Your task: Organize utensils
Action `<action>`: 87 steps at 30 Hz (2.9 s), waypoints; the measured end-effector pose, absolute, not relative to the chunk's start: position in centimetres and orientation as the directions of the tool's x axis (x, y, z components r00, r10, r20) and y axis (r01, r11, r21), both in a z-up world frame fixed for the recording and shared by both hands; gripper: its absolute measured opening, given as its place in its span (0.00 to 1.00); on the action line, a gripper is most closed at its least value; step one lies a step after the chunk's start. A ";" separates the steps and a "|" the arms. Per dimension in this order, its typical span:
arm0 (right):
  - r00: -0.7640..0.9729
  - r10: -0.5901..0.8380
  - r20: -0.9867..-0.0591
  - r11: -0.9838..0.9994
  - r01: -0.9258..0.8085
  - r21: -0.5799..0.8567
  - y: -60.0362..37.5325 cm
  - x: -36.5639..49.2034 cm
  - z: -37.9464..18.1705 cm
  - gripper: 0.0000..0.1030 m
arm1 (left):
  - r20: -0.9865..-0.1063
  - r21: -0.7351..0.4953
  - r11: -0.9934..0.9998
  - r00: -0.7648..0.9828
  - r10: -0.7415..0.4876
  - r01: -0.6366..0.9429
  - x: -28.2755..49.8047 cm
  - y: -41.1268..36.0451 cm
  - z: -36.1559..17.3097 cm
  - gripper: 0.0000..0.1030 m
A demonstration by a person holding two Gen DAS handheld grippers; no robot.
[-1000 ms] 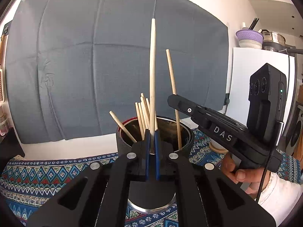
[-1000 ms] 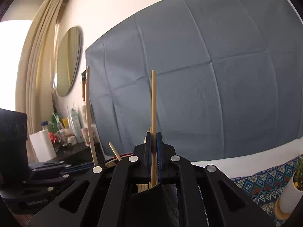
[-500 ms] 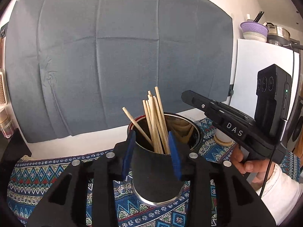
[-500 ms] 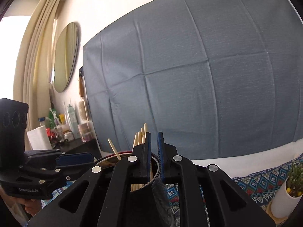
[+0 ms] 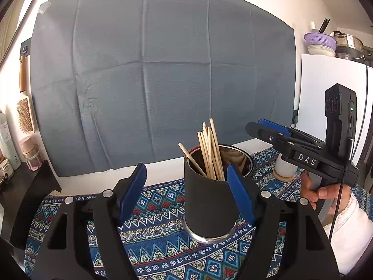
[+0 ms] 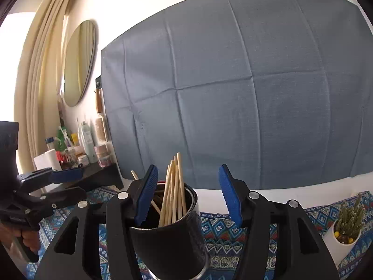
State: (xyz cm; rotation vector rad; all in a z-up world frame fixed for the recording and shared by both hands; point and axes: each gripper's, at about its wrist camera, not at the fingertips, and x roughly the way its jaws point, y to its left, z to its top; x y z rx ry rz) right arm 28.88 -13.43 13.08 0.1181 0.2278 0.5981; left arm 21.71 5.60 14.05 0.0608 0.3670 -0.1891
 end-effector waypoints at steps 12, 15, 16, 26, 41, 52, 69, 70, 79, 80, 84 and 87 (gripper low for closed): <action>0.825 0.533 -0.189 0.844 -0.535 0.047 -13.6 20.1 14.8 0.83 | -0.367 -0.075 0.985 0.914 -0.174 0.158 15.0 6.9 13.0 0.86; 0.835 0.514 -0.194 0.854 -0.520 0.023 -13.6 17.8 14.4 0.84 | -0.371 -0.087 0.984 0.912 -0.177 0.155 13.2 6.8 12.2 0.88; 0.838 0.510 -0.197 0.856 -0.516 0.023 -13.7 17.1 14.2 0.84 | -0.371 -0.098 0.983 0.910 -0.182 0.157 12.6 6.8 11.9 0.90; 0.844 0.477 -0.246 0.879 -0.454 0.145 -16.5 12.0 11.5 0.86 | -0.434 -0.087 0.984 0.884 -0.176 0.153 8.5 5.6 7.9 0.94; 0.790 0.453 -0.414 0.891 -0.421 0.170 -18.8 6.3 5.4 0.89 | -0.533 -0.091 0.989 0.833 -0.148 0.117 3.7 3.1 3.1 0.94; 0.798 0.441 -0.411 0.894 -0.432 0.122 -18.9 3.6 4.0 0.92 | -0.567 -0.092 0.995 0.819 -0.089 0.045 1.0 1.5 1.8 0.94; 0.833 0.418 -0.362 0.902 -0.429 0.055 -18.5 1.1 2.8 0.92 | -0.501 -0.045 0.997 0.862 -0.073 0.058 -0.3 0.8 1.7 0.94; 0.835 0.417 -0.359 0.902 -0.427 0.053 -18.5 1.1 2.9 0.92 | -0.502 -0.048 0.997 0.862 -0.071 0.055 -0.3 0.8 1.7 0.94; 0.829 0.427 -0.362 0.901 -0.423 0.094 -19.1 1.4 2.9 0.92 | -0.492 -0.046 0.998 0.868 -0.058 0.041 -0.4 0.9 1.8 0.94; 0.826 0.430 -0.364 0.900 -0.425 0.098 -19.1 1.5 2.9 0.92 | -0.493 -0.040 0.998 0.868 -0.055 0.041 -0.4 0.8 1.8 0.94; 0.823 0.432 -0.369 0.899 -0.426 0.102 -19.1 1.7 2.9 0.92 | -0.488 -0.029 0.999 0.871 -0.050 0.041 -0.5 0.6 1.8 0.94; 0.821 0.433 -0.372 0.898 -0.428 0.103 -19.1 1.7 2.8 0.92 | -0.487 -0.030 0.999 0.872 -0.049 0.040 -0.6 0.6 1.8 0.94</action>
